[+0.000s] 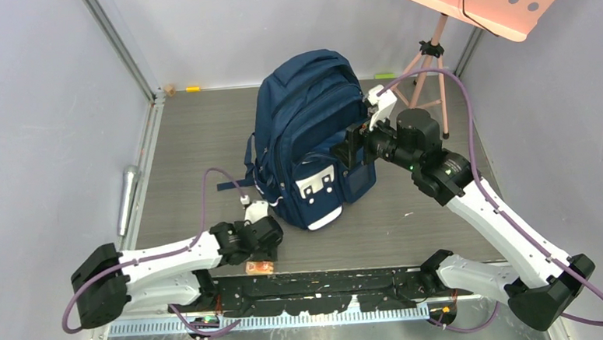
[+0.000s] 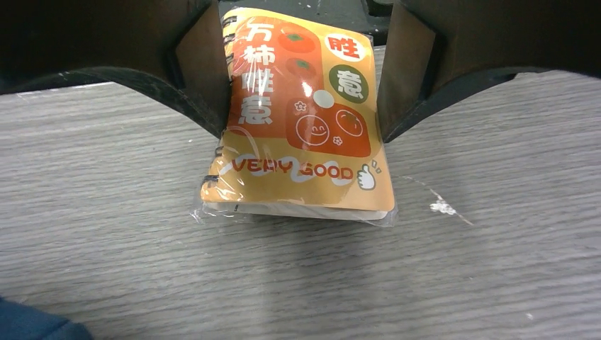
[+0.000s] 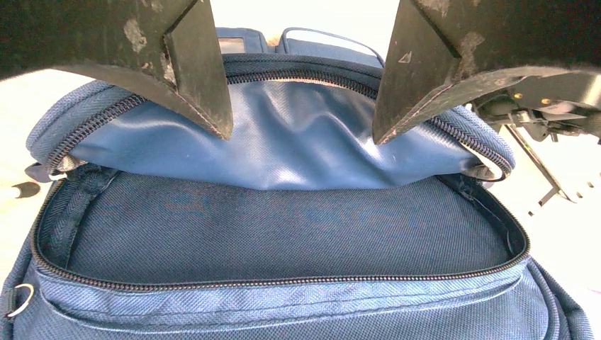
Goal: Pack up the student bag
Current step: Pick up the stationery from the center of the board.
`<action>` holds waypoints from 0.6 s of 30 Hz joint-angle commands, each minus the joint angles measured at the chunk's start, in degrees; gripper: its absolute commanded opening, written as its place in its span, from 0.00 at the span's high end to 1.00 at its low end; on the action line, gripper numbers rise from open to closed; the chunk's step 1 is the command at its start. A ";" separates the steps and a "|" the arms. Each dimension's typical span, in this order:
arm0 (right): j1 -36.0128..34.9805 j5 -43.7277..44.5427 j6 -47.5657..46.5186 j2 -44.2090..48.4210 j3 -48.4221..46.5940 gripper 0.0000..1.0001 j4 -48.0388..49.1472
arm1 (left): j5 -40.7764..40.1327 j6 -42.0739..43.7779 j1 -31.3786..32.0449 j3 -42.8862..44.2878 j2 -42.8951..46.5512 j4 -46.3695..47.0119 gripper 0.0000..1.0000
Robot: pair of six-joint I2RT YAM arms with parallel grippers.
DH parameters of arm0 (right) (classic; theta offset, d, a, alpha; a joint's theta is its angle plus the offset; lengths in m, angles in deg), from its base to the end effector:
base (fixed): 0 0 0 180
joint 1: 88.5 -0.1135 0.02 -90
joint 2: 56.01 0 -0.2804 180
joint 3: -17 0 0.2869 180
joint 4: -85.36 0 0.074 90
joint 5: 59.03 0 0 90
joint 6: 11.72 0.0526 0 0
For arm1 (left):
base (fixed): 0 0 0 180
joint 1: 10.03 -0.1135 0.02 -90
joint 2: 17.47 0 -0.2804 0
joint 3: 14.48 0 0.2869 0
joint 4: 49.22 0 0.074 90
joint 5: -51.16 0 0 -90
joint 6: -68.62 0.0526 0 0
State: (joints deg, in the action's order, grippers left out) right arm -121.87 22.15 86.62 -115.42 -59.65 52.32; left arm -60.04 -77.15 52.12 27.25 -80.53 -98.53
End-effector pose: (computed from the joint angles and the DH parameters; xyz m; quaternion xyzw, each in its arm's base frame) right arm 0.2232 0.1566 0.4056 -0.2176 0.7663 0.2714 0.5402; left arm 0.1107 -0.1688 0.1430 0.0230 0.9692 -0.0481 0.2406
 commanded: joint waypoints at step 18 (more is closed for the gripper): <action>0.32 6.37 -2.05 3.90 1.54 0.21 -4.19 | 2.70 49.16 -0.02 68.19 -5.94 -2.94 0.48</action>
State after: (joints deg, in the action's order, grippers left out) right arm -121.89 24.51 85.92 -112.98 -58.82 50.68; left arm -63.20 -37.83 52.10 85.15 -77.80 -103.99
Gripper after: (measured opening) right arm 0.783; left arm 0.677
